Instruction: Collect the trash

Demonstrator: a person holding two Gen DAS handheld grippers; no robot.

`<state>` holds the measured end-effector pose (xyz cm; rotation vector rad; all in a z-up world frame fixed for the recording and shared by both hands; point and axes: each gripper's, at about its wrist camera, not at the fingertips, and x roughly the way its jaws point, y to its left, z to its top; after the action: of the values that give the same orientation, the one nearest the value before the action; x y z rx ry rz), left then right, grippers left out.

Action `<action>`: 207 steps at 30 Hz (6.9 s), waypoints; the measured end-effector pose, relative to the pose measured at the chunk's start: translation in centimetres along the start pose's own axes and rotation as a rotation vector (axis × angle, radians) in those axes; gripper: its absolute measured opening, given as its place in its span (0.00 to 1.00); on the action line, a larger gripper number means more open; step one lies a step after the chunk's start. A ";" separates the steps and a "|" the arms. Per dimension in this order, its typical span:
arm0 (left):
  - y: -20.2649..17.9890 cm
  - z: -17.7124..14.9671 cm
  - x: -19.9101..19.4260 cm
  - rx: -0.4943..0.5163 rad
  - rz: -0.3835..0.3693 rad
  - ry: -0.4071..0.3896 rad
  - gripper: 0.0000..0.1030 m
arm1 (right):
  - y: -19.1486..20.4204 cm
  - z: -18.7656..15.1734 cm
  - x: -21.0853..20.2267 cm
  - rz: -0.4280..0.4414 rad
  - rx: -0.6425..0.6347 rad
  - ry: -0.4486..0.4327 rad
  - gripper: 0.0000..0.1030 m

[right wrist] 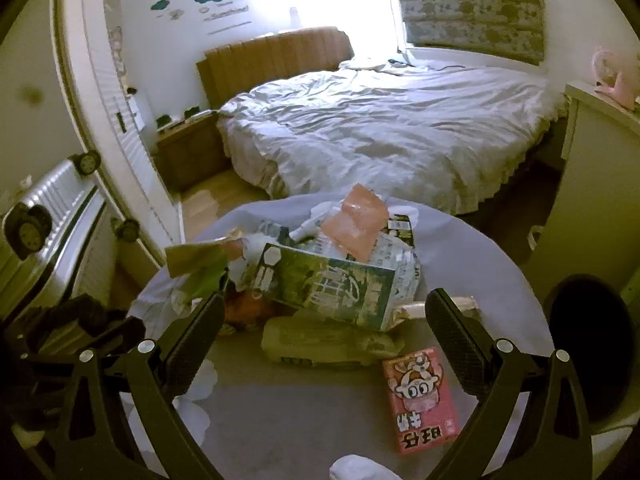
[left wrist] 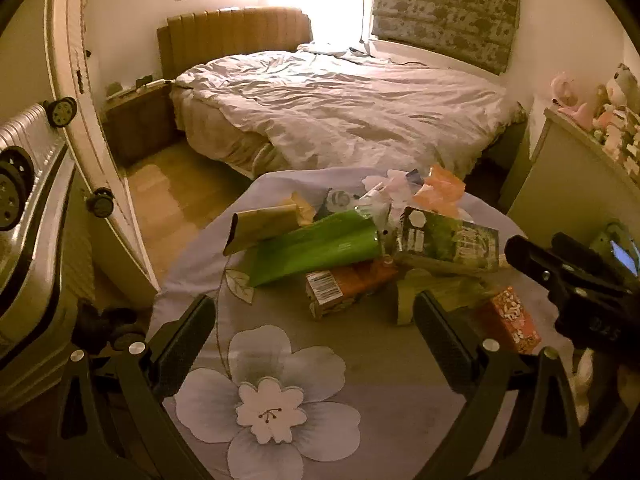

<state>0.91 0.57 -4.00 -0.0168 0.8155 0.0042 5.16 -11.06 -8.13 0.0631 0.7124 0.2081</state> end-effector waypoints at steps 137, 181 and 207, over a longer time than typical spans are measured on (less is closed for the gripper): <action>-10.3 8.6 4.4 0.137 -0.763 -0.003 0.06 | -18.9 0.9 -7.5 0.215 0.281 -0.197 0.50; -32.5 1.7 10.5 0.376 -0.835 0.231 0.74 | -37.7 -11.1 -6.8 -0.150 0.743 -0.095 0.73; -0.5 4.5 9.5 0.331 -0.278 -0.140 0.83 | -11.7 7.4 3.3 0.187 0.162 0.043 0.75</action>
<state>10.67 0.08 -7.80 0.1808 0.6605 -0.3883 14.44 -21.68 -6.13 0.2810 0.7655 0.3309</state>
